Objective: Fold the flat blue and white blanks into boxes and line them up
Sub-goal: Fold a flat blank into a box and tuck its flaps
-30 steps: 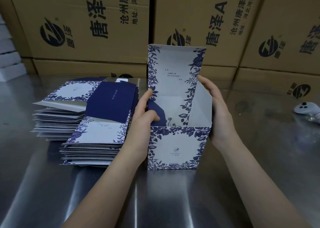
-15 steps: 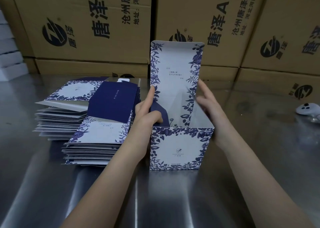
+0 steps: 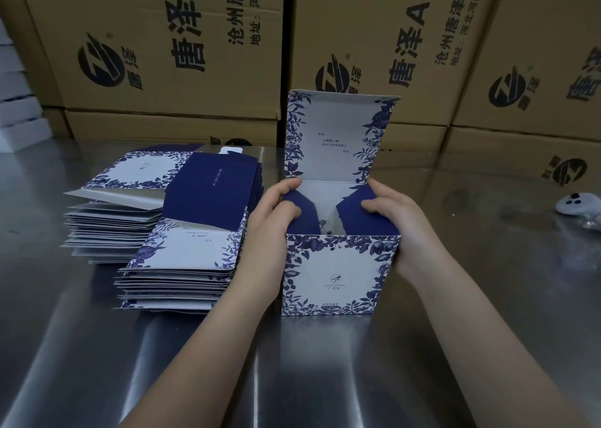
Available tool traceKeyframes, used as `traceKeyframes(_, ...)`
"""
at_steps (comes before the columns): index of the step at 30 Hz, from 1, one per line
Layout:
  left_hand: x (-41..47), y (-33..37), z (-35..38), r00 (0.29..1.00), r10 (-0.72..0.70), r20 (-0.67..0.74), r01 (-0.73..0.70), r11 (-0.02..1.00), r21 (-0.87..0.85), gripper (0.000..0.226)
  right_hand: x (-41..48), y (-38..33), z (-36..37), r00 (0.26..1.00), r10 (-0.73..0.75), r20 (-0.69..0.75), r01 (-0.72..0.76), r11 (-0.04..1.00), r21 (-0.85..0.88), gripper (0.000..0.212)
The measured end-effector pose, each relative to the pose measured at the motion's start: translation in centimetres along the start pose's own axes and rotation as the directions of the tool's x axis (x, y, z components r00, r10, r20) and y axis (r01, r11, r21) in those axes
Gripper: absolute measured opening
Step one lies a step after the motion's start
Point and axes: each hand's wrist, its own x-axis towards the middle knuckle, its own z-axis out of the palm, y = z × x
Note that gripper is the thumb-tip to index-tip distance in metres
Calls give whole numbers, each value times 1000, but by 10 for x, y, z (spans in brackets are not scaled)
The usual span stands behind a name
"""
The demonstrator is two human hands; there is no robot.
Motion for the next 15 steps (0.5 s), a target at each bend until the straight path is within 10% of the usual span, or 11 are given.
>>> traceKeyframes(15, -7, -8, -6, 993, 98, 64, -99, 995, 24, 19, -14, -1, 1, 991, -123, -60, 119, 991, -69, 18)
